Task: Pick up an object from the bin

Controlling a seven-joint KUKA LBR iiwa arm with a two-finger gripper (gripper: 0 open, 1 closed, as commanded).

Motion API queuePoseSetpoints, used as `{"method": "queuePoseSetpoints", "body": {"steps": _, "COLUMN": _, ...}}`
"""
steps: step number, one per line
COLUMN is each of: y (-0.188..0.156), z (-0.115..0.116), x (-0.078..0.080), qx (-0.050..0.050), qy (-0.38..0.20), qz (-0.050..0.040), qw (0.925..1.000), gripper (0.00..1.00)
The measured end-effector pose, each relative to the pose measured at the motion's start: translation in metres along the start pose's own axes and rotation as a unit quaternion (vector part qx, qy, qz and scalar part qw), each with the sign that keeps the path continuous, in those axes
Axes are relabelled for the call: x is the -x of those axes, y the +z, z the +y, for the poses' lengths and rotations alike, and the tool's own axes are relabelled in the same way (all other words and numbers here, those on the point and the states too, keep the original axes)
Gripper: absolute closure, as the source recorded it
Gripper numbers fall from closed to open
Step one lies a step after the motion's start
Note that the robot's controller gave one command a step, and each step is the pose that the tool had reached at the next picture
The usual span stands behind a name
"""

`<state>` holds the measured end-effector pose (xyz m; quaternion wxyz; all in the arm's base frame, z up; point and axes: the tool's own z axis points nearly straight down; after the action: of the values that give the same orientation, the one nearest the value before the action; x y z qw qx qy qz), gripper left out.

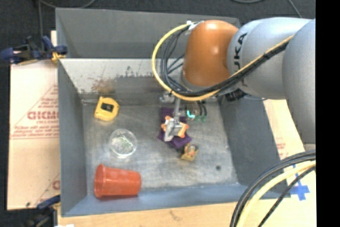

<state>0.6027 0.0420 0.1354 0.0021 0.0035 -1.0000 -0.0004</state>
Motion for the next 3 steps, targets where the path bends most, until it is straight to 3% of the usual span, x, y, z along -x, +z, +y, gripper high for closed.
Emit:
{"method": "queuePoseSetpoints", "body": {"steps": 1, "y": -0.005, "z": 0.0, "x": 0.002, "qx": 0.0, "qy": 0.0, "qz": -0.0041, "qw": 1.0, "gripper": 0.0}}
{"method": "queuePoseSetpoints", "body": {"steps": 2, "y": 0.054, "z": -0.045, "x": -0.031, "qx": 0.002, "qy": -0.08, "qz": -0.0068, "qw": 0.9968, "gripper": 1.0}}
{"method": "queuePoseSetpoints", "body": {"steps": 3, "y": 0.054, "z": -0.045, "x": -0.031, "qx": 0.002, "qy": -0.08, "qz": -0.0068, "qw": 0.9968, "gripper": 1.0}}
